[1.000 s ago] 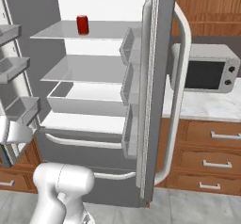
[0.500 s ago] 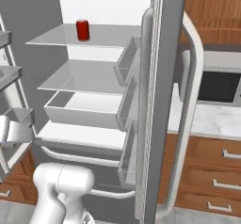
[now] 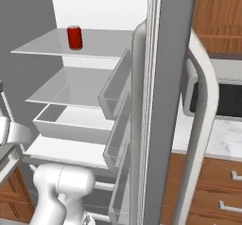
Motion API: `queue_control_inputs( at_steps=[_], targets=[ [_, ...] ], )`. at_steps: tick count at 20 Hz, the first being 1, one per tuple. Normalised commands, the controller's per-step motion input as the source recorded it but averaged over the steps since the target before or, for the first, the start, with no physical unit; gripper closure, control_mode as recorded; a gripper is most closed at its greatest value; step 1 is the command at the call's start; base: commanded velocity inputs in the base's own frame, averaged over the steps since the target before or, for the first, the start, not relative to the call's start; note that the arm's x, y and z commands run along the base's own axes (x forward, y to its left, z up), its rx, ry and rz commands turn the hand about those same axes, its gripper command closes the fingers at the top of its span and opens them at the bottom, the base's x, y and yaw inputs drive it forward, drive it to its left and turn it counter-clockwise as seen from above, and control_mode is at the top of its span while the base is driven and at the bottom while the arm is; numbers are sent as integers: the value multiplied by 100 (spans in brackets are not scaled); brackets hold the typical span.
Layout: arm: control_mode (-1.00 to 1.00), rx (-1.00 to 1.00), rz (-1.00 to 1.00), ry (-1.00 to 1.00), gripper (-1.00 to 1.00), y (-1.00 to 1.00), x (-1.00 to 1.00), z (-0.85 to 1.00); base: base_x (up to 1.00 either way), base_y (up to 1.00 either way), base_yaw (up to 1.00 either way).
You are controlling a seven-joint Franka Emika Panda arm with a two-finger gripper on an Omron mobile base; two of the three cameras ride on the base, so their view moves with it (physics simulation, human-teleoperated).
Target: Open the fridge, grab two sodas, and place both sodas inside the bowl with ice on the dining counter.
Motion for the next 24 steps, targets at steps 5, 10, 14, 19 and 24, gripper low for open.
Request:
queue_control_inputs(
  at_steps=[5, 10, 14, 19, 24],
  targets=[
    [100, 0, 0, 0, -100, 0, 0, 0, 64, -7, 0],
    [100, 0, 0, 0, -100, 0, 0, 0, 69, 0, 0],
    [100, 0, 0, 0, -100, 0, 0, 0, 70, 0, -1],
    [-100, 2, 13, -20, -100, -13, 32, 1, 0, 0, 0],
    [-100, 0, 22, -34, -100, -3, 10, 31, 0, 0, 0]
  ],
)
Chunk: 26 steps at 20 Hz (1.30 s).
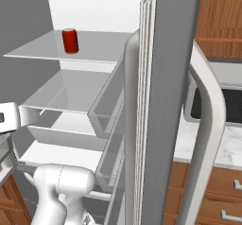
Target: Open the fridge, grab two sodas, and place both sodas inside the bowl with ice on the dining counter.
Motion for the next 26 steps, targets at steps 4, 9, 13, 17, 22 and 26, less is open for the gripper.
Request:
queue_control_inputs(
  at_steps=[4, 9, 13, 17, 22, 26],
  targets=[
    [-100, 0, 18, -26, -100, 0, 6, 49, 0, 0, 0],
    [-100, 0, 9, -8, -100, 14, 31, 52, 0, 0, 0],
    [-100, 7, 0, 0, -100, 14, 48, 67, 0, 0, 0],
    [-100, 12, 0, -1, -100, 7, 50, 55, 0, 0, 0],
    [-100, 17, 0, -11, -100, -7, 21, 21, 0, 0, 0],
    [-100, 6, 0, -16, -100, 0, 12, 7, 0, 0, 0]
  ],
)
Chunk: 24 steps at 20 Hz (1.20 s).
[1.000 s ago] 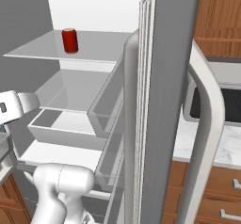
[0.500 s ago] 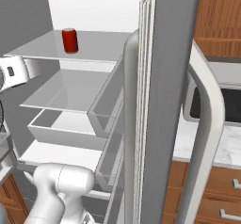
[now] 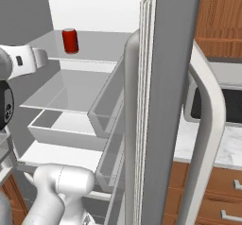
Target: Open the fridge, grab two sodas, and place both sodas inside the bowl with ice on the dining counter.
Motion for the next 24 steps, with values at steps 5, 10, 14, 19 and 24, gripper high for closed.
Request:
queue_control_inputs(
  at_steps=[5, 10, 14, 19, 24],
  targets=[
    [-100, 0, 0, -17, -100, 1, 1, 0, 0, 0, 0],
    [-100, 2, 1, -11, -100, 0, -1, 0, 0, 0, 0],
    [-100, 1, 0, -12, -100, 0, 0, 0, 0, 0, 0],
    [-100, 1, 0, -9, -100, 0, 12, 0, 0, 0, 0],
    [-100, 2, 0, -1, -100, 3, 33, 0, 0, 0, 0]
  ],
)
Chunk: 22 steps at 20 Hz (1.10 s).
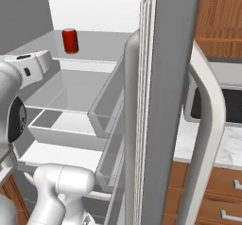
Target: Open the fridge, grab two sodas, and place both sodas inside the bowl with ice on the dining counter.
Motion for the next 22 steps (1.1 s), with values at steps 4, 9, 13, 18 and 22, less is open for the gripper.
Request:
queue_control_inputs(
  at_steps=[4, 9, 13, 18, 22],
  targets=[
    [-100, 4, -6, 0, -100, 1, 21, 0, 0, 0, 0],
    [-100, 7, -16, 2, -100, 0, 37, 1, 0, 0, 0],
    [-100, 4, -16, 3, -100, 0, 34, 0, 0, 0, 0],
    [-100, 1, -3, 8, -100, 0, 40, 0, 0, 0, 0],
    [-100, 1, 0, 7, -100, 7, 43, -7, 0, 0, 0]
  ],
)
